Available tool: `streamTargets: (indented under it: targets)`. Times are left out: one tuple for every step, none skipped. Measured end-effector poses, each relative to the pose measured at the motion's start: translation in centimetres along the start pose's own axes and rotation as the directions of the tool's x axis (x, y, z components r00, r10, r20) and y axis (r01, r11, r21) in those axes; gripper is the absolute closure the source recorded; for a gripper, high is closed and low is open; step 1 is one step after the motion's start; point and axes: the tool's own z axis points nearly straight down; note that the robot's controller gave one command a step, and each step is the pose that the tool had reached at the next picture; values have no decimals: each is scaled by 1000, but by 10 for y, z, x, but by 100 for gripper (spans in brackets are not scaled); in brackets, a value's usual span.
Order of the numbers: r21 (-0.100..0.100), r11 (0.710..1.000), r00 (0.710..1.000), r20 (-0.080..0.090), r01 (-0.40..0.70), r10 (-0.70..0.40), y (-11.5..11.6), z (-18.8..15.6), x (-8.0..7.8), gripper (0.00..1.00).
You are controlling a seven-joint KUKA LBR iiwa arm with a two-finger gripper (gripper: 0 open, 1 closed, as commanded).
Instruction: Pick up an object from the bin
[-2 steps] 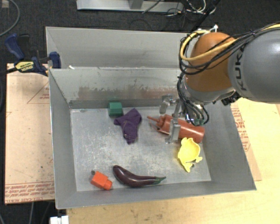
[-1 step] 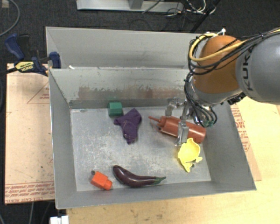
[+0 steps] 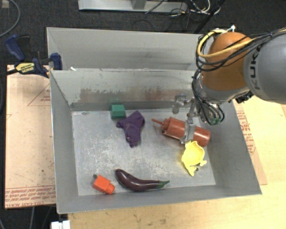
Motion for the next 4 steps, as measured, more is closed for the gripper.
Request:
streamTargets:
  targets:
    - [0, 992, 992, -11, -126, 126, -10, 73, -1, 0]
    - [-1, 1000, 1000, 1, -25, 25, -14, 74, 4, 100]
    - [-1, 1000, 1000, 1, -25, 25, -14, 74, 4, 100]
    - [-1, 1000, 1000, -4, -25, 25, -14, 70, 5, 100]
